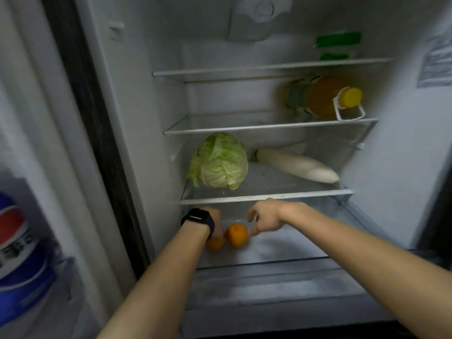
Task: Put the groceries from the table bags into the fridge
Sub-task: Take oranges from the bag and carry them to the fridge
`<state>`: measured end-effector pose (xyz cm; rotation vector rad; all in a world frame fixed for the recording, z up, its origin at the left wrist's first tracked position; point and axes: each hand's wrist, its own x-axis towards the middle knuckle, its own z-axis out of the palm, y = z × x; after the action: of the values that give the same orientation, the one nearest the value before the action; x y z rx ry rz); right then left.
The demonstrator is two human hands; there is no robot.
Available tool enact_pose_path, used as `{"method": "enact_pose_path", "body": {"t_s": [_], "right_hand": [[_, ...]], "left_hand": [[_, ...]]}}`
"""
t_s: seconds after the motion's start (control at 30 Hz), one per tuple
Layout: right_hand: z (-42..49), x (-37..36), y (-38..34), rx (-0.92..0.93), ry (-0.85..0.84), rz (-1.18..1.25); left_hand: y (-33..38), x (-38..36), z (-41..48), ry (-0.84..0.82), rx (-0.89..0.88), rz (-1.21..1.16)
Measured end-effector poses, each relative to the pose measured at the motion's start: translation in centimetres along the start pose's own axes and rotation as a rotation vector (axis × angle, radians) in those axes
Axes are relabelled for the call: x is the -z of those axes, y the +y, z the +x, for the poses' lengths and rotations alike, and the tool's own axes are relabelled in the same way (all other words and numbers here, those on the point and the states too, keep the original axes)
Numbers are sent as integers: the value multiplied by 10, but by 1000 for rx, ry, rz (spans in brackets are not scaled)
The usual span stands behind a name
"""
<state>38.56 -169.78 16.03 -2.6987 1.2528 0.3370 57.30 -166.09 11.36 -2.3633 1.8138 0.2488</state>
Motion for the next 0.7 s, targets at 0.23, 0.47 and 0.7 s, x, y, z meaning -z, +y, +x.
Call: {"method": "enact_pose_path", "body": {"t_s": [0.23, 0.47, 0.7], "right_hand": [[-119, 22, -10, 105, 314, 118], [-235, -37, -32, 348, 781, 361], [-313, -156, -125, 544, 862, 474]], "left_hand": [[39, 37, -111, 256, -66, -31], [47, -14, -286, 624, -82, -146], [1, -123, -457, 612, 166, -91]]}}
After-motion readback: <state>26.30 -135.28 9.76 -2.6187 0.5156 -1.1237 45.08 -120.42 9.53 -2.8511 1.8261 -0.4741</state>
